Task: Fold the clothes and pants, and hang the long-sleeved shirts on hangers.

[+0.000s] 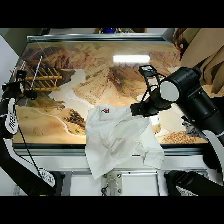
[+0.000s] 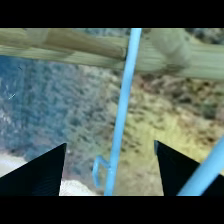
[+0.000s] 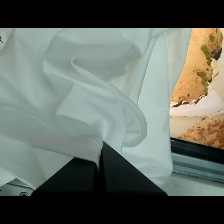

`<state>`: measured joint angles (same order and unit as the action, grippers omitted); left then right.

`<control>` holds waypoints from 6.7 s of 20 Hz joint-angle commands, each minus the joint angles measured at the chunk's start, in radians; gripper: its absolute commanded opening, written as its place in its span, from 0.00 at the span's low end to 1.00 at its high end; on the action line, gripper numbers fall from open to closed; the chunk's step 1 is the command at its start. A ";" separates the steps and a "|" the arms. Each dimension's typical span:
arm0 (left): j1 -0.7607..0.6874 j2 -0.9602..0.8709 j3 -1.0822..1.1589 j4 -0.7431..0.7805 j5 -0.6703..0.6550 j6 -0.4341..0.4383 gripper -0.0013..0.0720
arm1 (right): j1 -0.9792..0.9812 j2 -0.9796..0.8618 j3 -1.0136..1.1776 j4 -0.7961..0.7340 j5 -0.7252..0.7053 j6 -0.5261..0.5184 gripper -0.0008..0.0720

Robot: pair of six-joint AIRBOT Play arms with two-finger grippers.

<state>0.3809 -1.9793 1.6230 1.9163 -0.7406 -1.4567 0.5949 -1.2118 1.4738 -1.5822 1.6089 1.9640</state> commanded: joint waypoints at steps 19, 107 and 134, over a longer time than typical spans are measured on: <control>-0.061 0.235 0.000 0.002 -0.177 -0.016 0.04 | 0.001 -0.001 0.000 0.000 0.000 0.000 0.04; -0.447 0.774 -0.543 -0.896 -0.875 1.355 0.04 | -0.045 0.040 0.117 0.061 -0.062 -0.031 0.04; -0.447 0.774 -0.543 -0.900 -0.890 1.374 0.04 | 0.138 -0.062 0.123 0.302 -0.607 -0.140 0.04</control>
<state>-0.0662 -1.2049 1.0805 1.0172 -1.6299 -0.0849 0.7143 -1.2575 1.5944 -1.2972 1.0355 1.8275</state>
